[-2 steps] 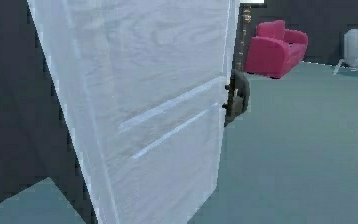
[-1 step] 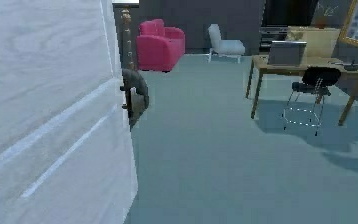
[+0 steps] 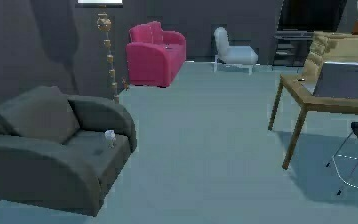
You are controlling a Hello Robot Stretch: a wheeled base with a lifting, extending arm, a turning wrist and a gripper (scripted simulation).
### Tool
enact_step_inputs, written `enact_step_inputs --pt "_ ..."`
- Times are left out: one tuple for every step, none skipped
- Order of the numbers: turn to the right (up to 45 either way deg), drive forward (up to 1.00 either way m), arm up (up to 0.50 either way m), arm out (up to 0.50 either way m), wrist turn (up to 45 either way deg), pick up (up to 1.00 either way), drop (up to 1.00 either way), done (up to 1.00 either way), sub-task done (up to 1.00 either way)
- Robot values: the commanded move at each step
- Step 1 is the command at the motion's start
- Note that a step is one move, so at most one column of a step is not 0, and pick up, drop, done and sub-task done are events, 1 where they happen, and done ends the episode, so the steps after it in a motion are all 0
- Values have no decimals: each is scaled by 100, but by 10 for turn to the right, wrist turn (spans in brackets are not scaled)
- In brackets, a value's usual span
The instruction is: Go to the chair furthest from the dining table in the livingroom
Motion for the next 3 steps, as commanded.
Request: enact_step_inputs --pt "30 0 0 0 0 0 0 0 0" --pt "0 70 0 0 0 0 0 0 0" --pt "450 0 0 0 0 0 0 0 0"
